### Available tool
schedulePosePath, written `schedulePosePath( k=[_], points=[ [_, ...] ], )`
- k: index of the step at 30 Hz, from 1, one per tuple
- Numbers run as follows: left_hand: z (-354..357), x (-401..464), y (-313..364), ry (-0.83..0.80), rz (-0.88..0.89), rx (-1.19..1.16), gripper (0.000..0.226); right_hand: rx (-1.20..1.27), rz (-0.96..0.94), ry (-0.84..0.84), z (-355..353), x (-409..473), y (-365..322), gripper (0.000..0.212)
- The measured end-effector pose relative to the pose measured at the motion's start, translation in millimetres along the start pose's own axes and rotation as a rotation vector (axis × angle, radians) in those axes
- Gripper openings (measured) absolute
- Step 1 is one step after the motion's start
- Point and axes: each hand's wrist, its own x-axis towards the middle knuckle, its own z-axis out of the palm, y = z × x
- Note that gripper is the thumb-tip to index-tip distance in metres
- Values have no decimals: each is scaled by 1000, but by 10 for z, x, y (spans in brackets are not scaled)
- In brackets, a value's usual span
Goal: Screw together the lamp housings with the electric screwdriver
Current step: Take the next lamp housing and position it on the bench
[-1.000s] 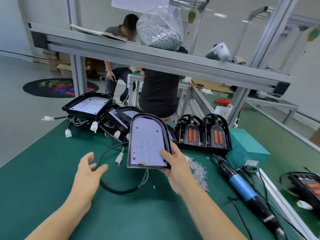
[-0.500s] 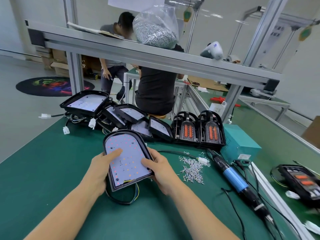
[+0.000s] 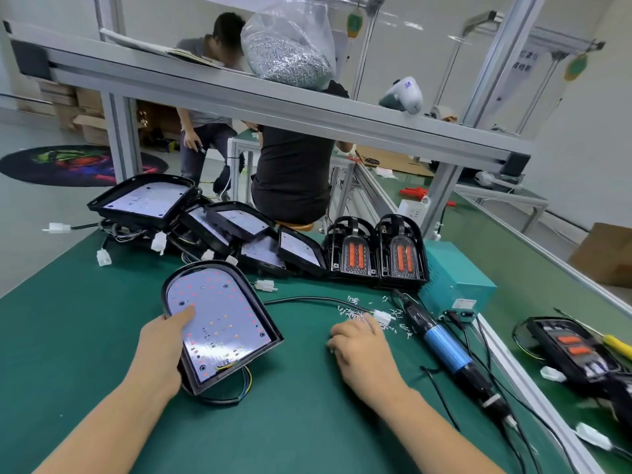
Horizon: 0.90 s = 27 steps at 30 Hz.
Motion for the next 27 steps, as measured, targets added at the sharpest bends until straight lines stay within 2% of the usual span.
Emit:
schedulePosePath(
  k=[2, 6, 8, 11, 13, 16, 18, 21, 24, 27],
  points=[
    [-8, 4, -11, 8, 6, -3, 10, -25, 119, -35, -47, 69, 197, 19],
    [-33, -5, -20, 26, 11, -32, 11, -138, 347, -116, -45, 187, 620, 43],
    [-43, -22, -23, 18, 14, -44, 11, -168, 418, -166, -32, 242, 737, 44],
    [-44, -60, -19, 2, 21, -55, 10, -234, 418, -237, 19, 309, 783, 35],
    [-51, -74, -17, -11, 34, -51, 10, -257, 395, -254, 58, 355, 789, 38],
    [-58, -82, -25, -50, 43, -39, 8, -255, 376, -156, 59, 400, 783, 36],
    [-42, -88, -40, -50, 48, -33, 9, -182, 374, -49, 10, 427, 722, 33],
    [2, -73, -78, -10, 64, -32, 11, 107, 365, 27, -45, 485, 468, 30],
    [42, -20, -141, 44, 85, 7, 16, 352, 335, -59, -25, 511, 145, 26],
    [77, 58, -215, 114, 117, 87, 16, 446, 303, -153, 66, 472, -72, 26]
  ],
)
